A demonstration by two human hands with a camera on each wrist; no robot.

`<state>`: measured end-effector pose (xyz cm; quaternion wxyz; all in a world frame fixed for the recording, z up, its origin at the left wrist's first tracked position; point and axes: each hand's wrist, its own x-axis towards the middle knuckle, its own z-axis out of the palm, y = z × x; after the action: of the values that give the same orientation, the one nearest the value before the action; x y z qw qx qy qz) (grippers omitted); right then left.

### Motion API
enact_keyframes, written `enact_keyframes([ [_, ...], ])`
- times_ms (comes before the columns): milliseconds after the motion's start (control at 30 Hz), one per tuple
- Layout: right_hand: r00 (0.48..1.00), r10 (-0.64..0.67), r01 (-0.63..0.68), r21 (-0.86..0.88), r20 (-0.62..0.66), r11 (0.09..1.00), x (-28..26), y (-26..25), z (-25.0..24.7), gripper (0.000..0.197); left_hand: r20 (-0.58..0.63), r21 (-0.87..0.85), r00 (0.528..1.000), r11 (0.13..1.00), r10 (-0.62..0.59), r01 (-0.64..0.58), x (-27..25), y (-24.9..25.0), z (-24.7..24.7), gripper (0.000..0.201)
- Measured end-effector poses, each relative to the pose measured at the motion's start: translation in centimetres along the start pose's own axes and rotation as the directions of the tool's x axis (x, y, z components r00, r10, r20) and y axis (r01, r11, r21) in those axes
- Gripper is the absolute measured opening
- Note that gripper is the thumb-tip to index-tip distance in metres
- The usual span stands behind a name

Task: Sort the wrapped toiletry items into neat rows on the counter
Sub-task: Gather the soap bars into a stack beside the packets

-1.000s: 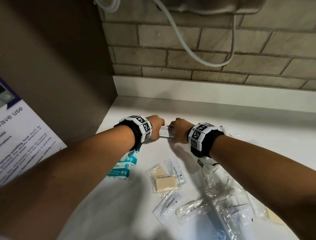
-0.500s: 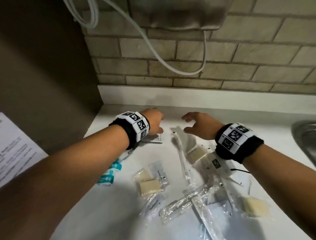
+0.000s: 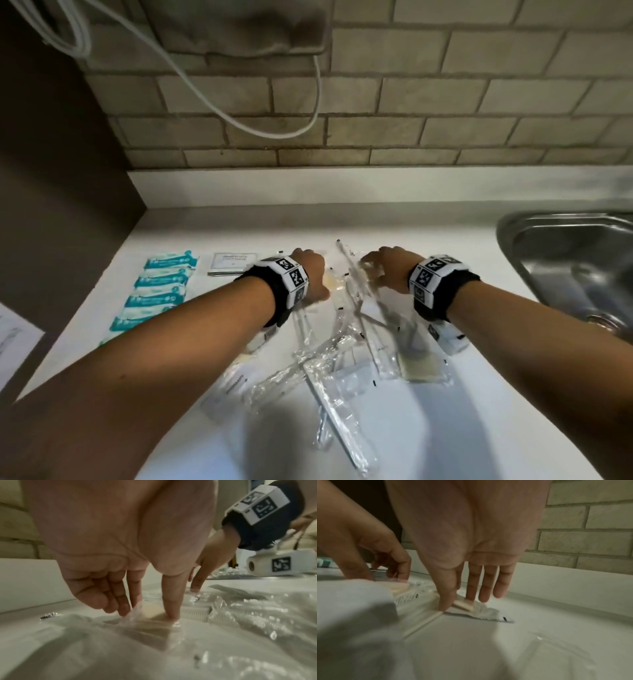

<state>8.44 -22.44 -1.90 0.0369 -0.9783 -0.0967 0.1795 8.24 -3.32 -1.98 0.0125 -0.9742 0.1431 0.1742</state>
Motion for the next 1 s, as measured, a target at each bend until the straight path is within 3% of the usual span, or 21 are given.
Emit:
enact_keyframes([
  [100, 1.0, -0.002, -0.001, -0.103, -0.027, 0.995, 0.0, -0.1, -0.3, 0.051, -0.037, -0.084, 0.999, 0.996, -0.031, 0.028, -0.2, 0.1, -0.1, 0.048],
  [167, 0.999, -0.011, 0.005, -0.136, -0.042, 0.991, -0.2, -0.1, -0.3, 0.051, -0.069, -0.179, 0.997, 0.984, -0.028, 0.016, -0.4, 0.2, -0.1, 0.043],
  [400, 0.994, -0.035, 0.044, 0.086, -0.102, 0.995, -2.6, 2.0, -0.7, 0.029, -0.269, -0.481, 0.96, 0.874, -0.074, -0.067, -2.7, 0.7, -1.3, 0.032],
  [667, 0.977, -0.174, 0.183, 0.066, -0.119, 0.981, -8.5, 2.7, -0.1, 0.016, -0.35, -0.564, 0.935, 0.809, -0.05, -0.168, -5.5, 3.5, -1.5, 0.036],
  [800, 0.983, -0.174, 0.173, -0.021, -0.06, 0.985, -8.1, 2.8, 1.4, 0.03, -0.335, -0.547, 0.942, 0.82, -0.032, -0.167, -5.8, 5.4, -1.0, 0.036],
  [1000, 0.992, -0.081, 0.072, -0.097, -0.095, 0.993, -0.8, 4.4, 2.8, 0.05, -0.339, -0.552, 0.94, 0.818, -0.046, -0.159, -5.9, 7.0, -1.4, 0.036],
])
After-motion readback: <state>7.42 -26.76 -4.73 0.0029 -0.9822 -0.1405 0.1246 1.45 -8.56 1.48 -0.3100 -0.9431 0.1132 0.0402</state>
